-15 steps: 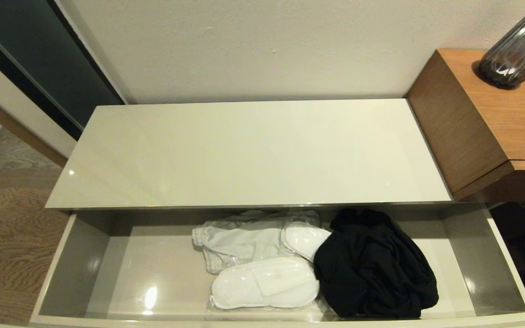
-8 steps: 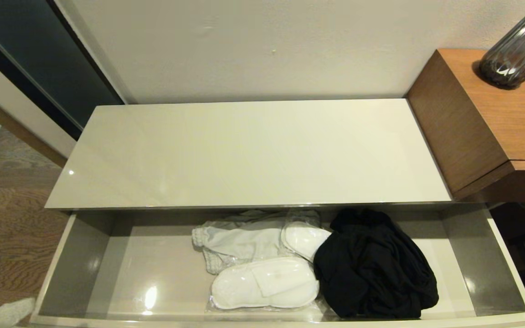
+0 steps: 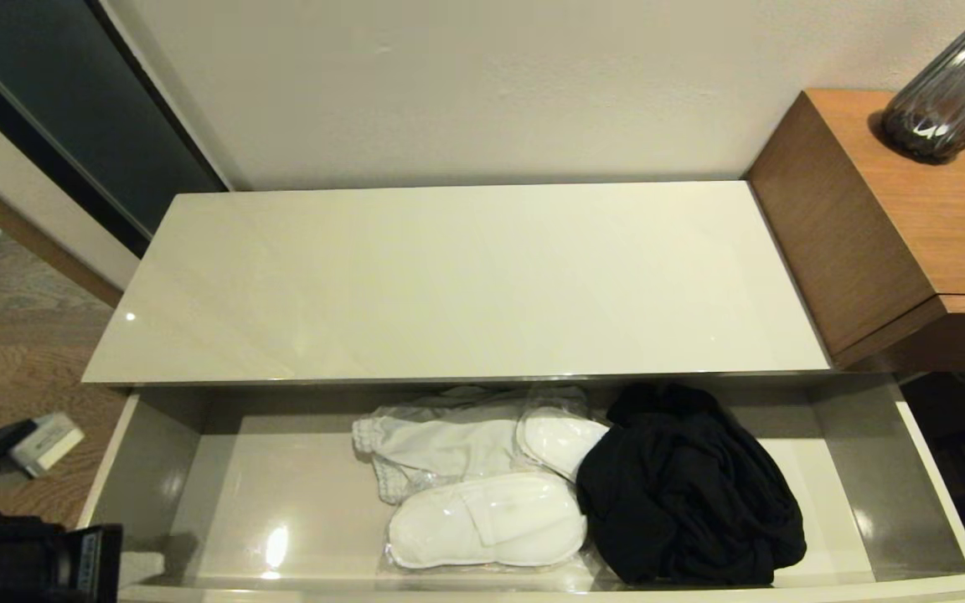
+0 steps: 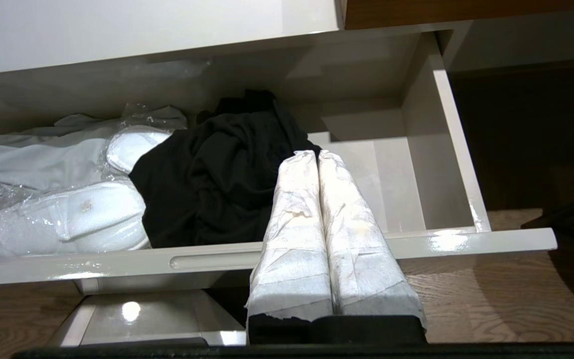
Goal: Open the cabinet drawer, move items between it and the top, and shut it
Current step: Take out the disposable slippers from the drawer
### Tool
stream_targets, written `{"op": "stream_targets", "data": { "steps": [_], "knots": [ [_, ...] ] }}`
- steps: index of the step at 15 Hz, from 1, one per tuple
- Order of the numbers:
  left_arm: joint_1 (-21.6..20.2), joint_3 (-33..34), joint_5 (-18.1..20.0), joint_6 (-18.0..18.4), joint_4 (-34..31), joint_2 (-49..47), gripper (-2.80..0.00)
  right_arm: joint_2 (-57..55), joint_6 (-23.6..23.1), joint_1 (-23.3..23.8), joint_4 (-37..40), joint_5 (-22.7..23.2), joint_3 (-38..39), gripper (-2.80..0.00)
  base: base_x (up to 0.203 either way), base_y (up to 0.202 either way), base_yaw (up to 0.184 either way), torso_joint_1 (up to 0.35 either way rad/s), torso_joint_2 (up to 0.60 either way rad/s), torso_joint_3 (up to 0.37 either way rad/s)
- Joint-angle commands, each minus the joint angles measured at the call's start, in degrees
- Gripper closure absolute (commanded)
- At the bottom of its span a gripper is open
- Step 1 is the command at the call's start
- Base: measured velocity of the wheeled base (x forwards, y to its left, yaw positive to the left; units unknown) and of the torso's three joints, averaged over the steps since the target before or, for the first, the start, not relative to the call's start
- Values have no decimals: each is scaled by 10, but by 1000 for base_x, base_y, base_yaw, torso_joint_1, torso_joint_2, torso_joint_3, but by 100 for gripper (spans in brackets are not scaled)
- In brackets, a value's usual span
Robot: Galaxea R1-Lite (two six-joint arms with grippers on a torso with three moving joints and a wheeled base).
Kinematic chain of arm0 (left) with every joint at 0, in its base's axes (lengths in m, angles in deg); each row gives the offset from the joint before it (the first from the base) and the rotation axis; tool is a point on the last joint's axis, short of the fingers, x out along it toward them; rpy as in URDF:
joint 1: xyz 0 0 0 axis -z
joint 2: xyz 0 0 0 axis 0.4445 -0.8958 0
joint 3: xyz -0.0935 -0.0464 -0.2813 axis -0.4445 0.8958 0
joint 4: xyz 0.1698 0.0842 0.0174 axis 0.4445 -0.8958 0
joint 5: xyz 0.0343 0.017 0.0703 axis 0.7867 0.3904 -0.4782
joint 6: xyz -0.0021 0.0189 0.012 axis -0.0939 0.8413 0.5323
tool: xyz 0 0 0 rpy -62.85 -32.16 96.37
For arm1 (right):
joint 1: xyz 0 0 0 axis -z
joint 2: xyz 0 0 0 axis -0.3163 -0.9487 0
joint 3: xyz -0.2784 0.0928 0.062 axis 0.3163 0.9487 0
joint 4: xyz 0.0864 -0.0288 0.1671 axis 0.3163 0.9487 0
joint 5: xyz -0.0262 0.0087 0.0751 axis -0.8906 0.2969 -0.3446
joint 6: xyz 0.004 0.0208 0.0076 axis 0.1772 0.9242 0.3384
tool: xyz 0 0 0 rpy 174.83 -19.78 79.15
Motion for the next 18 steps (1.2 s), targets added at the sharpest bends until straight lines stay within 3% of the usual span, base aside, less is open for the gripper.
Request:
{"op": "stream_targets", "data": {
  "steps": [1, 3, 18],
  "knots": [
    [11, 24, 35, -3, 40, -48, 0, -1, 0, 0, 0, 0, 0, 0, 0, 0, 0, 0, 0, 0],
    [16, 24, 55, -4, 36, -43, 0, -1, 0, -1, 0, 0, 0, 0, 0, 0, 0, 0, 0, 0],
    [15, 15, 54, -20, -9, -36, 0, -1, 0, 0, 0, 0, 0, 0, 0, 0, 0, 0, 0, 0]
  ]
}}
